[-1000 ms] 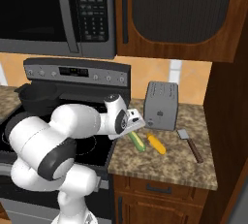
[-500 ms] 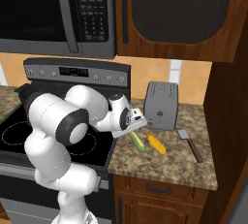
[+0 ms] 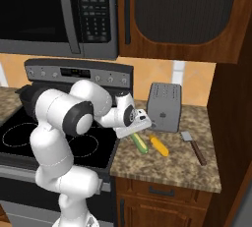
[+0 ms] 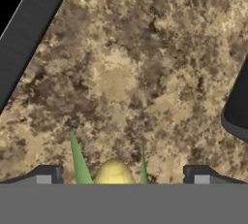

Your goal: Put the corn and corn in the pot. Retrieve the spatula and lightly stir the vegetables in the pot.

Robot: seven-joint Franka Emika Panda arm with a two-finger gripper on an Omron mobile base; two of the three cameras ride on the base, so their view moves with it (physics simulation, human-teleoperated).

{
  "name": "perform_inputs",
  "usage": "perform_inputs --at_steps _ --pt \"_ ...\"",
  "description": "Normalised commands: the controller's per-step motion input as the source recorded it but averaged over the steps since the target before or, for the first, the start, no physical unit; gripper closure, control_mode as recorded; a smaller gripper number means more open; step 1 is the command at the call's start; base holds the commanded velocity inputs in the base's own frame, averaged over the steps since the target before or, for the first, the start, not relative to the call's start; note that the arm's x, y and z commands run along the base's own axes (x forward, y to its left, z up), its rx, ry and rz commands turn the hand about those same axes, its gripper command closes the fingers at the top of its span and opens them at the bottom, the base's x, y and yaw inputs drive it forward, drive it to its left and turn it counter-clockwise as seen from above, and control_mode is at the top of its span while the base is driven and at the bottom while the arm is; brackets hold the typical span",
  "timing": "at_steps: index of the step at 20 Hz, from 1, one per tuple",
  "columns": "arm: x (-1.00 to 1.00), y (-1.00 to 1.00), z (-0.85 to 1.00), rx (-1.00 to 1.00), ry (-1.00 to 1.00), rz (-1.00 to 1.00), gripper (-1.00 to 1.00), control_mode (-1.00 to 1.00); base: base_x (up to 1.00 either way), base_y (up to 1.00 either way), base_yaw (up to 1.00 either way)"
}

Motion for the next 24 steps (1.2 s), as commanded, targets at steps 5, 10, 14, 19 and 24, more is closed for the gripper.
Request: perform_inputs --at_steps 5,10,14,19,24 --pt "-0.30 -0.07 -0.13 0.00 0.04 0.00 1.00 -1.00 0.00 0.00 0.00" --pt "-0.73 -0.01 0.11 0.07 -0.06 0.00 1.00 -1.00 0.00 0.00 0.00" --pt "-0.77 0.19 0.76 0.09 -0.26 0.00 1.00 -1.00 0.00 0.00 0.00" --pt "-0.37 0.81 1.00 0.12 -0.31 0.00 1.00 -1.00 0.00 0.00 0.00" --pt "-0.17 1.00 1.00 0.18 -0.35 0.00 1.00 -1.00 0.00 0.00 0.00"
